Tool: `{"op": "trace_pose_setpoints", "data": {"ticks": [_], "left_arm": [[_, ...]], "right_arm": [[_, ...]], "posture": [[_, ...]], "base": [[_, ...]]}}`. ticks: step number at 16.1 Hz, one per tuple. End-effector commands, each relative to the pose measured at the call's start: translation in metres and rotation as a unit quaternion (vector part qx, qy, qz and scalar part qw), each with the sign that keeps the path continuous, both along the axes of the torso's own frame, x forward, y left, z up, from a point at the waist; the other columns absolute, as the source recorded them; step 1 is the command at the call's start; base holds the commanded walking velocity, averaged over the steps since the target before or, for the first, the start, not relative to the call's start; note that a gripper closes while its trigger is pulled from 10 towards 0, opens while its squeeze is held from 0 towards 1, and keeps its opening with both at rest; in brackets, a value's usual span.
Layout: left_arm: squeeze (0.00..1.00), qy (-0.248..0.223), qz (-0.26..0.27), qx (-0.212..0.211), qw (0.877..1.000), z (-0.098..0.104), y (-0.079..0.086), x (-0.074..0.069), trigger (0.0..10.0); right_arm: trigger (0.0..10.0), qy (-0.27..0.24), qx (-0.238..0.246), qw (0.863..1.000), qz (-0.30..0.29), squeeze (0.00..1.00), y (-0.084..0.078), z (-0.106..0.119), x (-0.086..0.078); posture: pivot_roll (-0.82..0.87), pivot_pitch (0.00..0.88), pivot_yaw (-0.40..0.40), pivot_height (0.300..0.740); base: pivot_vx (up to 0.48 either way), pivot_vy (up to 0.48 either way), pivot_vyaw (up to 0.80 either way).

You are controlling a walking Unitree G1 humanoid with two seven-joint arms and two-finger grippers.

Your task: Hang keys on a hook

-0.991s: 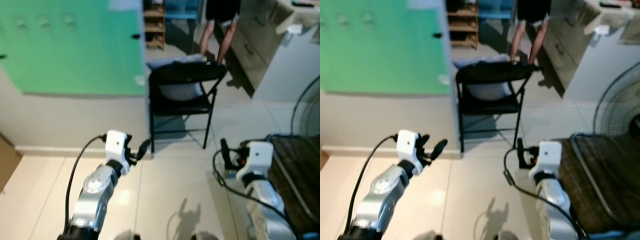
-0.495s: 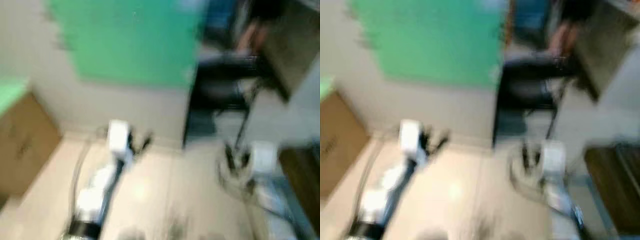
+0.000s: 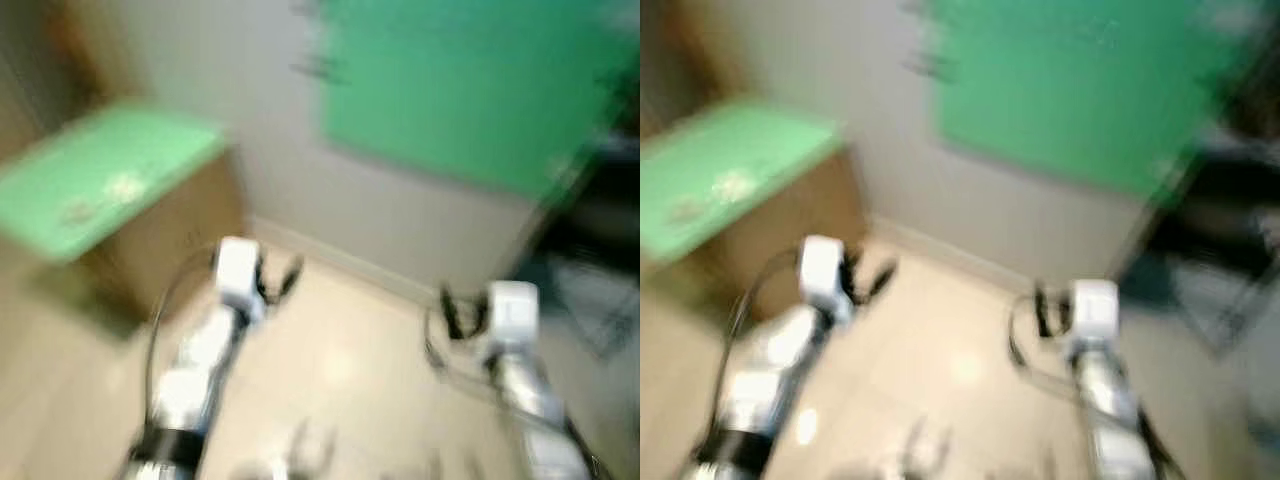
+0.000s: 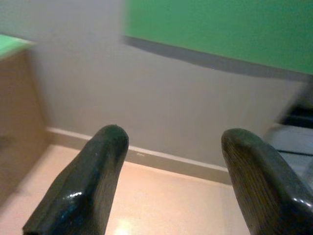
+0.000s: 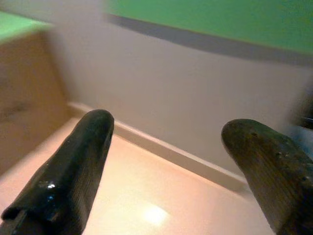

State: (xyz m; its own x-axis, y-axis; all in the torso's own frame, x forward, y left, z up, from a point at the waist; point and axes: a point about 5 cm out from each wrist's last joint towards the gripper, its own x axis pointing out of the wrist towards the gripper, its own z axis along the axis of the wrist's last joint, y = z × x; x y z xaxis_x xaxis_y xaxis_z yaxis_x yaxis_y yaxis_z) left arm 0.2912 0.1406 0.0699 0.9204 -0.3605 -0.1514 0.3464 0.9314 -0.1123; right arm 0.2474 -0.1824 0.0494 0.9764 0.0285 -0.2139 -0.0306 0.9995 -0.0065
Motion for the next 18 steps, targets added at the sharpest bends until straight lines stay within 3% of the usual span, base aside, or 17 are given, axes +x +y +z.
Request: {"op": "trace_pose_setpoints", "data": {"ticks": [1, 7, 18], "left_arm": [[0.00, -0.009, -0.011, -0.003, 1.000, 0.003, -0.007, -0.002, 10.0], [0.00, 0.012, -0.003, 0.004, 1.000, -0.005, -0.011, -0.001, 10.0], [0.00, 0.012, 0.007, 0.033, 0.999, -0.006, -0.009, 0.006, 10.0]], "right_arm": [[10.0, 0.000, -0.009, 1.000, -0.001, 0.00, -0.004, 0.000, -0.003], [10.0, 0.023, -0.020, 1.000, -0.007, 0.00, -0.007, -0.011, -0.014], [10.0, 0.023, -0.030, 0.999, 0.020, 0.00, 0.003, -0.012, -0.013]], "posture": [[-0.15, 0.000, 0.034, 0.722], [-0.16, 0.000, 0.039, 0.722], [-0.15, 0.000, 0.030, 0.722]], "base": [[0.356, 0.319, 0.66], [0.413, 0.048, 0.66], [0.438, 0.000, 0.67]]}}
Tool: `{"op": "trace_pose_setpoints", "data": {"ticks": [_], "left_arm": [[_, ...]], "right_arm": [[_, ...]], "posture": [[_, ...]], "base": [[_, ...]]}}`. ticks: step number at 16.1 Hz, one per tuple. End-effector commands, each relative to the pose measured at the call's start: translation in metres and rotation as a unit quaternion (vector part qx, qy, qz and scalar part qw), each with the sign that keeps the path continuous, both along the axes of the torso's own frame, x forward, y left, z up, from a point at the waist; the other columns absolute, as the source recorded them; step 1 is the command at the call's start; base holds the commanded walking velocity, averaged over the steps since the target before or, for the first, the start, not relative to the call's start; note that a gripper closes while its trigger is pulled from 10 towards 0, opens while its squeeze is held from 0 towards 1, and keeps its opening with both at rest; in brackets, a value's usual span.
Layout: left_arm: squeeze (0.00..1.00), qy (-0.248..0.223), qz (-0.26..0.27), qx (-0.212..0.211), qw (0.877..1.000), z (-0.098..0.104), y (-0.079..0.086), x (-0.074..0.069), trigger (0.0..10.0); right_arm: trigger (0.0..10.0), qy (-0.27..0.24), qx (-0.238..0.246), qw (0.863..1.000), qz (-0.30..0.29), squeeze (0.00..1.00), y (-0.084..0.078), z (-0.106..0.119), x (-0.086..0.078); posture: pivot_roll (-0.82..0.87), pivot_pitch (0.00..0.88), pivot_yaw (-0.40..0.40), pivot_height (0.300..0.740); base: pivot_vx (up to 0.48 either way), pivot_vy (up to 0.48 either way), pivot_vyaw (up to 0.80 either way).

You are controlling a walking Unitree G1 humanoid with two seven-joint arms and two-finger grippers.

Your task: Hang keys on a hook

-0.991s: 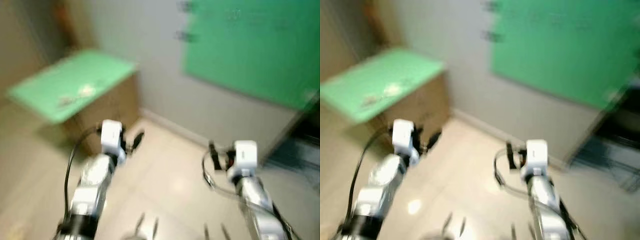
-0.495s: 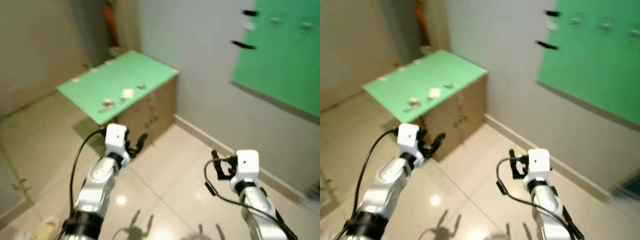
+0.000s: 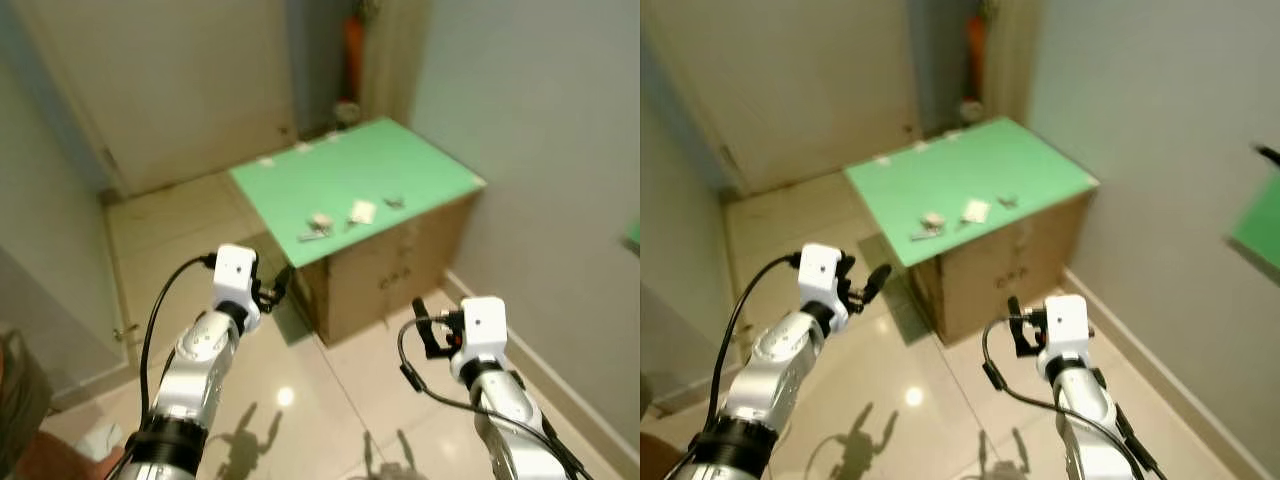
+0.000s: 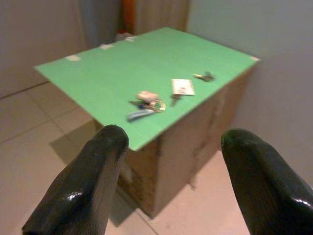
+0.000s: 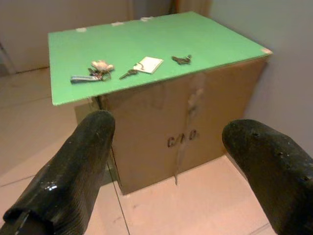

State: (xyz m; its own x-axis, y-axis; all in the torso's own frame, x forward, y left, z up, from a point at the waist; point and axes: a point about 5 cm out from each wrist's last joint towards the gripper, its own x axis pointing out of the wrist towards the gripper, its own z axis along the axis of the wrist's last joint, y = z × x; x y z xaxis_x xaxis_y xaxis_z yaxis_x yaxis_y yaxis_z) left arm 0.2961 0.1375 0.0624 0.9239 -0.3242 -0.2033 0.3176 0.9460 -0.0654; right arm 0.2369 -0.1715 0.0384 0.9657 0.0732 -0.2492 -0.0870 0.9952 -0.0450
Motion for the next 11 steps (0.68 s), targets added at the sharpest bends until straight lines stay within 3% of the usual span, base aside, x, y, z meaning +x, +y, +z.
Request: {"op": "trace_pose_setpoints", "data": {"ticks": [1, 4, 9, 11], "left_arm": [[0.00, -0.003, 0.000, 0.010, 1.000, 0.002, -0.003, 0.004, 10.0], [0.00, -0.002, 0.007, 0.027, 1.000, 0.005, 0.002, 0.016, 10.0], [0.00, -0.005, -0.010, 0.039, 0.999, 0.006, -0.002, 0.021, 10.0], [0.00, -0.009, -0.011, 0.040, 0.999, 0.006, 0.000, 0.020, 10.0]], "right_arm": [[10.0, 0.007, -0.009, 1.000, -0.002, 0.00, -0.006, -0.002, -0.003], [10.0, 0.010, 0.002, 1.000, 0.016, 0.00, 0.001, -0.005, -0.009], [10.0, 0.016, -0.001, 1.000, 0.009, 0.00, -0.001, -0.006, -0.011], [10.0, 0.020, -0.009, 1.000, 0.020, 0.00, -0.002, -0.012, -0.022]], "posture": [[-0.14, 0.000, 0.028, 0.722], [-0.15, 0.000, 0.022, 0.722], [-0.17, 0.000, 0.035, 0.722], [-0.17, 0.004, 0.044, 0.722]], "base": [[0.450, 0.000, 0.67], [0.480, 0.000, 0.22], [0.480, 0.000, 0.00], [0.480, 0.000, -0.52]]}}
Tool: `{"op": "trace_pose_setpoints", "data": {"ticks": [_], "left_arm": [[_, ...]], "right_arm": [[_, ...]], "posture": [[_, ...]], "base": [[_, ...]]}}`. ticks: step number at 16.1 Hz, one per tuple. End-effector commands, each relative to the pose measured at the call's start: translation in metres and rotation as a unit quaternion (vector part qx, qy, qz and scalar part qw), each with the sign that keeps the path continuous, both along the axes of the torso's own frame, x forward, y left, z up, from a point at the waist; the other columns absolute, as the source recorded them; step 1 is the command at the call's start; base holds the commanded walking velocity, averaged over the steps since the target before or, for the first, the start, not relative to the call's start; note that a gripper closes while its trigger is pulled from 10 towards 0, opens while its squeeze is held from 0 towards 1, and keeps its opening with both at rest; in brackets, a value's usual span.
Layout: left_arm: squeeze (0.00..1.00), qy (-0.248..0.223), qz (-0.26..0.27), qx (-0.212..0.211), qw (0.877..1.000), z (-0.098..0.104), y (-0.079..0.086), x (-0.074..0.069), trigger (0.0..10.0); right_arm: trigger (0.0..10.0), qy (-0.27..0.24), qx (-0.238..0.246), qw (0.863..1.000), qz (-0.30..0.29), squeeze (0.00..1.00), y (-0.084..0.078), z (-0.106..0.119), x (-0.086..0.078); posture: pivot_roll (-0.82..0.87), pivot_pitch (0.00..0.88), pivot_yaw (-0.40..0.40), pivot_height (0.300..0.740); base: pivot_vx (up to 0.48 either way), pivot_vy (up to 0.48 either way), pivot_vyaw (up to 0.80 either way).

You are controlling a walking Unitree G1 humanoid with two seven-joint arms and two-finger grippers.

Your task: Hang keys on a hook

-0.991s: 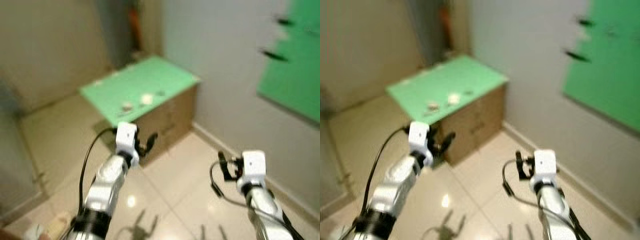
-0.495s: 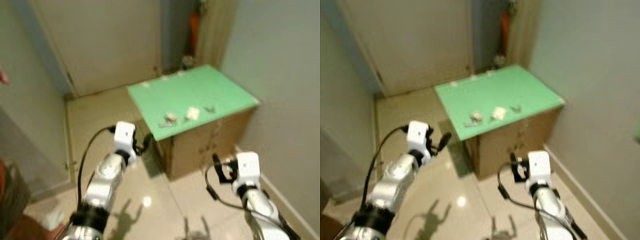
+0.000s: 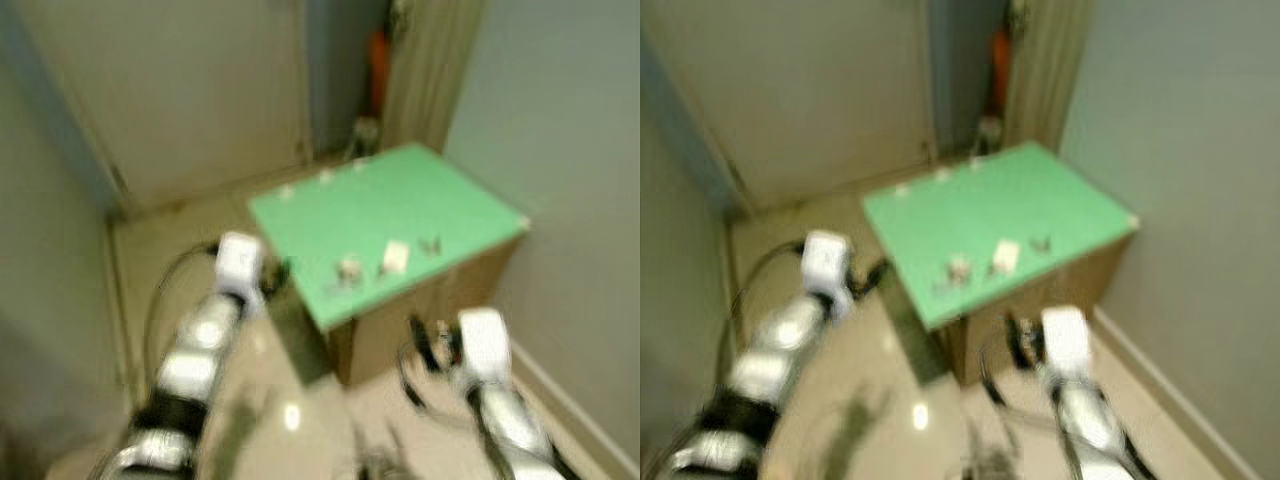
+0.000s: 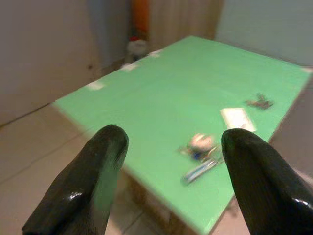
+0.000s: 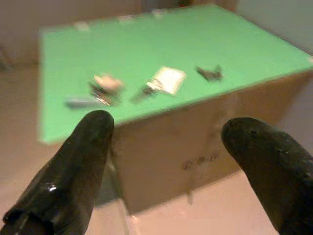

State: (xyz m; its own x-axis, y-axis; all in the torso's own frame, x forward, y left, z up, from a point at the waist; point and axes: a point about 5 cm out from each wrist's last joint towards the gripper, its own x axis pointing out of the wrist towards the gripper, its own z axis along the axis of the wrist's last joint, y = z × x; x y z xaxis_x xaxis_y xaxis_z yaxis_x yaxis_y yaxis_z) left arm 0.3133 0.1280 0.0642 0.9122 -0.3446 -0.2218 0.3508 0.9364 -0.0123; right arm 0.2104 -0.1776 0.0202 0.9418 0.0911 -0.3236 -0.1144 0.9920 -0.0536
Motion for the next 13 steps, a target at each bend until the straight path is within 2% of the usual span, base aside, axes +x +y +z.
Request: {"op": "trace_pose_setpoints", "data": {"ticks": [1, 3, 4, 8, 9, 10, 11, 12, 13], "left_arm": [[0.00, -0.009, 0.007, 0.013, 1.000, 0.004, 0.010, 0.002, 10.0], [0.00, -0.007, 0.006, 0.015, 1.000, 0.002, 0.014, 0.001, 10.0], [0.00, -0.007, 0.004, 0.018, 1.000, 0.002, 0.014, 0.001, 10.0], [0.00, -0.008, -0.010, 0.030, 0.999, 0.001, 0.014, 0.000, 10.0], [0.00, -0.016, -0.030, 0.040, 0.999, 0.001, 0.011, -0.001, 10.0], [0.00, -0.026, -0.062, 0.068, 0.995, -0.002, 0.001, -0.006, 10.0], [0.00, -0.024, -0.080, 0.082, 0.993, -0.006, -0.007, -0.010, 10.0], [0.00, -0.014, -0.094, 0.079, 0.992, -0.011, -0.014, -0.015, 10.0], [0.00, -0.012, -0.096, 0.058, 0.994, -0.012, -0.017, -0.017, 10.0]], "right_arm": [[10.0, -0.013, 0.005, 1.000, 0.006, 0.00, 0.004, 0.005, 0.001], [10.0, -0.008, 0.008, 1.000, -0.003, 0.00, 0.002, 0.002, -0.004], [10.0, -0.021, 0.007, 1.000, -0.011, 0.00, 0.002, 0.005, -0.003], [10.0, -0.019, 0.006, 1.000, -0.004, 0.00, 0.005, 0.005, -0.001], [10.0, -0.017, 0.005, 1.000, -0.002, 0.00, 0.005, 0.005, -0.001], [10.0, -0.014, 0.006, 1.000, -0.001, 0.00, 0.005, 0.004, -0.002], [10.0, -0.013, 0.006, 1.000, 0.002, 0.00, 0.006, 0.004, -0.002], [10.0, -0.005, 0.000, 1.000, 0.003, 0.00, 0.004, 0.001, -0.001], [10.0, -0.003, 0.018, 1.000, -0.002, 0.00, 0.003, -0.001, -0.001]], "posture": [[-0.17, 0.006, 0.044, 0.722], [-0.17, 0.016, 0.047, 0.722], [-0.17, 0.018, 0.048, 0.713], [-0.15, 0.029, 0.046, 0.713], [-0.15, 0.033, 0.041, 0.713], [-0.14, 0.036, 0.037, 0.713], [-0.14, 0.039, 0.038, 0.713], [-0.15, 0.036, 0.036, 0.713], [-0.15, 0.036, 0.030, 0.705]], "base": [[0.480, 0.000, -0.52], [0.480, 0.000, -0.52], [0.480, 0.000, 0.00], [0.480, 0.000, 0.00], [0.480, 0.000, 0.00], [0.446, 0.000, 0.00], [0.000, 0.000, 0.00], [0.000, 0.000, 0.00], [0.000, 0.000, -0.46]]}}
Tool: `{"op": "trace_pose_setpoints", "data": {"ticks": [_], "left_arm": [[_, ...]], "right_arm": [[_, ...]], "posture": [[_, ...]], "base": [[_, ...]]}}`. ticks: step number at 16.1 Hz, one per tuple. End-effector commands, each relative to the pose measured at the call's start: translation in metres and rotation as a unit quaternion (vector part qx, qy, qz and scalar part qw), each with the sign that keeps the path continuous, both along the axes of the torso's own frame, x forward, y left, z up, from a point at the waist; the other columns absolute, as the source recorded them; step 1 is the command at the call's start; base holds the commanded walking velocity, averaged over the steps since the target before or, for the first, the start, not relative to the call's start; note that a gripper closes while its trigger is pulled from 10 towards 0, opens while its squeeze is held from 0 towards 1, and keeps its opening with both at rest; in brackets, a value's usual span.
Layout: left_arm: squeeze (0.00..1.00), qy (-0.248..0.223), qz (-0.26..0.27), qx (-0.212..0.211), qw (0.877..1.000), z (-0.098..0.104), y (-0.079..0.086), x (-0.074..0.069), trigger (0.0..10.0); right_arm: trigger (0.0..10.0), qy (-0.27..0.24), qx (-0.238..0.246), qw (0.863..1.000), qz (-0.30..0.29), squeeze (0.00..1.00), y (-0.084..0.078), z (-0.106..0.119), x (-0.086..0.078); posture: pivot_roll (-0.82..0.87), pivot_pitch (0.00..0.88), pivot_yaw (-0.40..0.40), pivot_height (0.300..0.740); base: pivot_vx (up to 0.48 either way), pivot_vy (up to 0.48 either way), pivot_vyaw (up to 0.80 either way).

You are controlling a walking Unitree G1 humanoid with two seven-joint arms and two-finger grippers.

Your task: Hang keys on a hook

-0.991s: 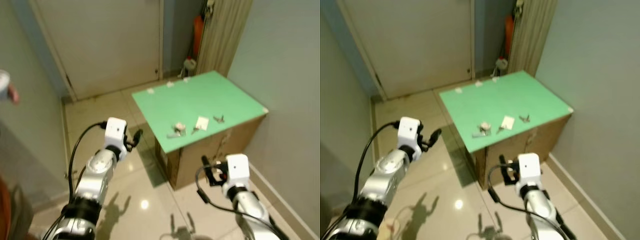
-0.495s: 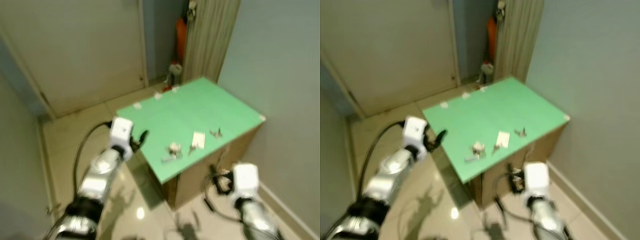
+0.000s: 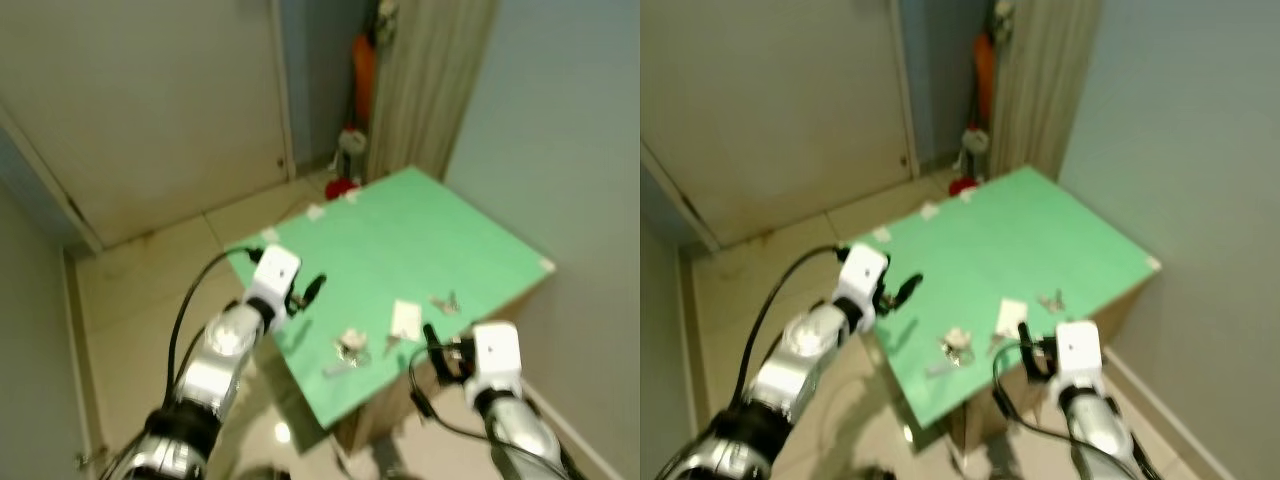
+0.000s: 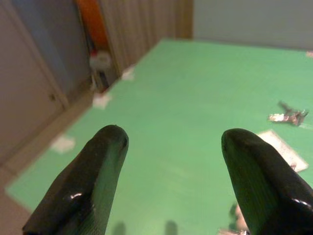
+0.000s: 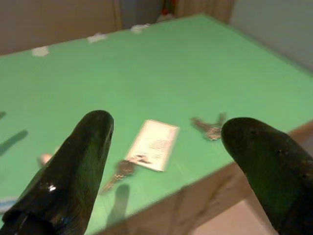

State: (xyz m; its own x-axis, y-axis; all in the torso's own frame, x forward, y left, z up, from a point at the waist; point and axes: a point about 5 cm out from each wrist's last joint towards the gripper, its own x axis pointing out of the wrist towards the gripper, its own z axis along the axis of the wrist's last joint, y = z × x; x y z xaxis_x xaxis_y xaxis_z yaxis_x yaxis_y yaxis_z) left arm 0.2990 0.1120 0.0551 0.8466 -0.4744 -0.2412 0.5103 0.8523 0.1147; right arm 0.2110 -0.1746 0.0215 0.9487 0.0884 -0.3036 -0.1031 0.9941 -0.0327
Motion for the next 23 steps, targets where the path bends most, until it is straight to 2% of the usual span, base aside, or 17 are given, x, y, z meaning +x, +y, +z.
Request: {"op": "trace_pose_setpoints", "data": {"ticks": [1, 3, 7, 10, 11, 12, 13, 14, 15, 23], "left_arm": [[1.00, 0.003, 0.000, -0.006, 1.000, -0.002, 0.000, -0.002, 10.0], [1.00, 0.002, 0.001, -0.010, 1.000, -0.003, 0.001, -0.001, 10.0], [1.00, 0.008, 0.007, -0.003, 1.000, -0.005, 0.012, 0.003, 10.0], [1.00, 0.008, 0.002, -0.005, 1.000, -0.006, 0.012, 0.003, 10.0], [1.00, 0.012, -0.001, 0.010, 1.000, -0.008, 0.011, 0.003, 10.0], [0.00, 0.012, 0.002, 0.009, 1.000, -0.009, 0.012, 0.003, 10.0], [0.00, 0.011, 0.010, 0.012, 1.000, -0.009, 0.014, 0.004, 10.0], [0.00, 0.008, 0.027, 0.029, 0.999, -0.010, 0.018, 0.006, 10.0], [0.00, 0.009, 0.030, 0.025, 0.999, -0.010, 0.019, 0.007, 10.0], [0.00, 0.002, 0.047, 0.006, 0.999, -0.008, 0.022, 0.005, 10.0]], "right_arm": [[10.0, 0.001, -0.002, 1.000, 0.008, 0.00, 0.000, -0.001, -0.001], [10.0, -0.004, -0.015, 1.000, 0.010, 0.00, -0.004, 0.000, 0.001], [10.0, 0.002, -0.022, 1.000, 0.010, 0.00, -0.008, -0.002, 0.004], [10.0, 0.004, -0.025, 1.000, 0.010, 0.00, -0.008, -0.003, 0.005], [10.0, 0.004, -0.024, 1.000, 0.009, 0.00, -0.009, -0.003, 0.005], [10.0, 0.006, -0.023, 1.000, 0.007, 0.00, -0.010, -0.003, 0.005], [10.0, 0.006, -0.021, 1.000, 0.004, 0.00, -0.010, -0.002, 0.005], [10.0, -0.003, -0.006, 1.000, -0.006, 0.37, -0.011, 0.000, 0.006], [10.0, -0.004, -0.005, 1.000, -0.007, 1.00, -0.011, 0.000, 0.007], [10.0, -0.011, -0.015, 1.000, 0.010, 1.00, -0.009, 0.003, 0.008]], "posture": [[-0.15, 0.036, 0.030, 0.697], [-0.15, 0.031, 0.023, 0.683], [-0.15, 0.017, 0.018, 0.683], [-0.14, 0.011, 0.015, 0.683], [-0.14, 0.009, 0.014, 0.683], [-0.15, 0.011, 0.014, 0.683], [-0.15, 0.010, 0.013, 0.683], [-0.14, 0.014, 0.012, 0.683], [-0.14, 0.015, 0.010, 0.683], [-0.14, 0.026, 0.004, 0.683]], "base": [[0.000, 0.000, -0.42], [0.000, 0.000, 0.00], [0.000, 0.000, 0.00], [0.000, 0.000, 0.00], [0.000, 0.000, 0.00], [0.000, 0.000, 0.00], [0.000, 0.000, 0.00], [0.000, 0.000, 0.00], [0.000, 0.000, 0.00], [0.000, 0.000, 0.00]]}}
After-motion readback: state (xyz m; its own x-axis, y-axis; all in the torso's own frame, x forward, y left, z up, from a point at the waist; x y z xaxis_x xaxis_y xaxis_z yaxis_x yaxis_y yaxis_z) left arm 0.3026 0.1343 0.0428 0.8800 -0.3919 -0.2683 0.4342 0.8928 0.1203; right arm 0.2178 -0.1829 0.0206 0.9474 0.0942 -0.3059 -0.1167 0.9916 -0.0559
